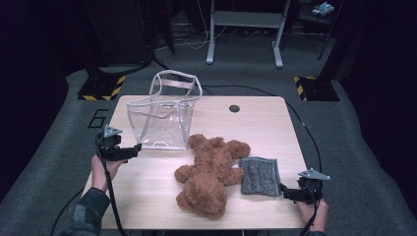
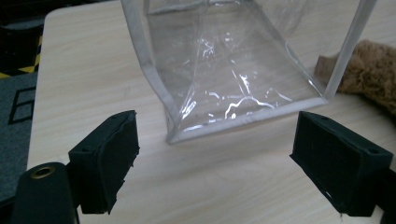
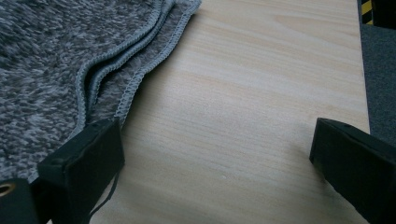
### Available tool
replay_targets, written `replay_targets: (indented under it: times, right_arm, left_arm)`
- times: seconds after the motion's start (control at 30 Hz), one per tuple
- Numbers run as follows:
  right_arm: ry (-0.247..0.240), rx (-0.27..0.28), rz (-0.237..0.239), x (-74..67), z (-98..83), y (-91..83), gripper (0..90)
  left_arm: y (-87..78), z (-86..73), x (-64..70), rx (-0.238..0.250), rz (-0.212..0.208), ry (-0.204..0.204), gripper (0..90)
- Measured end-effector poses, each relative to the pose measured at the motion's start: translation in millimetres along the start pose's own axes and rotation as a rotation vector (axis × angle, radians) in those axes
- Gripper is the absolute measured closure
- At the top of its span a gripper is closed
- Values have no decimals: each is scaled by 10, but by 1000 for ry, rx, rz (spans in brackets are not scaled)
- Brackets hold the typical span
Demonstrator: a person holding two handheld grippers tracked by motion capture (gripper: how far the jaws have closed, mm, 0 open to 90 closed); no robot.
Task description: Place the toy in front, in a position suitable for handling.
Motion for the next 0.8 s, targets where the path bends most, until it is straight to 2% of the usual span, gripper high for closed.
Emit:
replay_targets:
  times: [0.1, 0.13, 0.17, 0.23, 0.27, 0.4, 0.6, 0.73, 0.8]
  right_arm:
    - [0, 0, 1, 0, 0, -1, 24]
    - [0, 0, 1, 0, 0, -1, 24]
    - [0, 1, -1, 0, 0, 1, 24]
    - [1, 0, 0, 0, 0, 0, 24]
    - [1, 0, -1, 0, 0, 0, 24]
    - [2, 1, -1, 0, 0, 1, 24]
    - [1, 0, -1, 0, 0, -1, 24]
    - [2, 1, -2, 1, 0, 0, 24]
    - [3, 1, -3, 0, 0, 1, 24]
  left_arm:
    - [-32, 151, -10, 4, -12, 8, 147]
    - [-32, 151, -10, 4, -12, 8, 151]
    - [-50, 260, -16, 9, -7, 21, 150]
    - [-61, 355, -38, 9, 2, 33, 152]
    - [-61, 355, -38, 9, 2, 33, 153]
    - [-27, 557, -117, 27, 16, 33, 151]
    - [-16, 832, -199, 53, 15, 22, 156]
    - [2, 1032, -216, 64, -5, 21, 165]
    - [17, 1152, -206, 70, -1, 30, 171]
Point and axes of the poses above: each handheld gripper's, and its own axes: y roughly forward along the jaws, z roughly out of its top, x roughly to its right, the point moved 6 cm from there along y, roughly forward along the jaws, and after that the axes turned 6 degrees about -x, right-handed, at the moved point
